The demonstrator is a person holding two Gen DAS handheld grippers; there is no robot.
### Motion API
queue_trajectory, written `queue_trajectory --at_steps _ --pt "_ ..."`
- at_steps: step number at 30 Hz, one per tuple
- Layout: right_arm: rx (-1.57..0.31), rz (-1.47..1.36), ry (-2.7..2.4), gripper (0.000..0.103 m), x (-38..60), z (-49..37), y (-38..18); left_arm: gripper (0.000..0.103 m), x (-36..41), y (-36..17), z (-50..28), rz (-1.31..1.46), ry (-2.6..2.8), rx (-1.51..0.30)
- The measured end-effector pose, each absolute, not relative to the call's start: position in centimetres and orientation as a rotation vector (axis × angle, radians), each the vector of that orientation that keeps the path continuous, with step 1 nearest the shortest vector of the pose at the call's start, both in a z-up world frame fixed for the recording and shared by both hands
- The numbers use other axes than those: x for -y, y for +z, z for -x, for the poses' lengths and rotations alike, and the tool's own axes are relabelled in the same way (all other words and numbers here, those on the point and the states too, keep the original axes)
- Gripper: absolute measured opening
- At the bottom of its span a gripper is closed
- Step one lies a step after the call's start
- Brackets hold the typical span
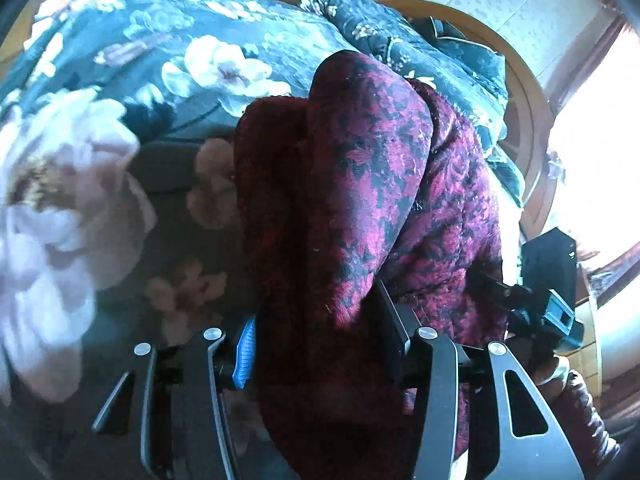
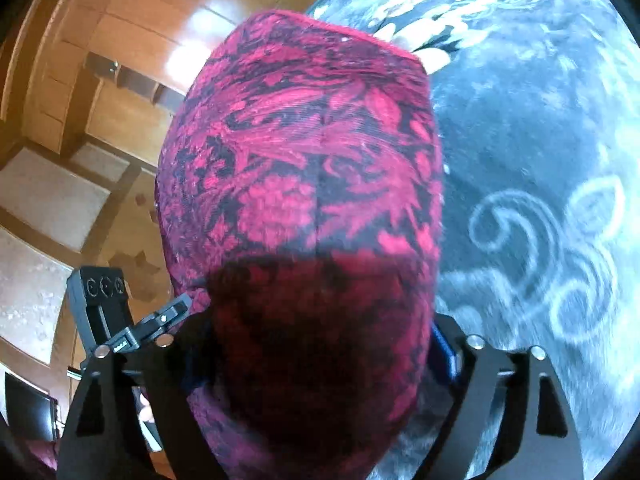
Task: Fold small clothes
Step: 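Lower the folded jacket onto the quilt and open both grippers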
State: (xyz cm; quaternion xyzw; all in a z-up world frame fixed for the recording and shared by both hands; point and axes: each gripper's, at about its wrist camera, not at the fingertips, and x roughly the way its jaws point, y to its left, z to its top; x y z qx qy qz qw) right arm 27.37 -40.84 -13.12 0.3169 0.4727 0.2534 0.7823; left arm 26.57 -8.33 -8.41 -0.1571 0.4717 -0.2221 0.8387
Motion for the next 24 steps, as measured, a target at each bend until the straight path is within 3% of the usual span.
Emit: queue_trajectory --at_steps 3,11,14,17,19,24 --pt "-1.002 -0.632 0.51 0.101 40.6 -26.6 -12.1 0.05 8.3 -6.9 -26.3 0.308 -0.445 -0.969" --pt "-0.798 -0.307 0.349 0.1 38.6 -24.2 -2.7 0.05 8.4 -0.5 -24.0 0.187 -0.316 -0.744" --pt "-0.731 -0.212 0.32 0.093 36.3 -24.4 -0.2 0.05 9.9 1.1 -24.5 0.137 -0.322 -0.703" --pt "-0.724 -0.175 0.326 0.078 33.3 -26.2 0.6 0.05 11.5 0.1 -26.5 0.111 -0.314 -0.769" --pt "-0.764 -0.186 0.33 0.069 32.0 -29.1 0.0 0.044 11.8 -1.9 -27.2 0.093 -0.277 -0.837" --pt "-0.875 -0.202 0.356 0.07 29.7 -32.3 -3.4 0.043 9.2 -7.4 -27.3 0.156 -0.226 -0.924"
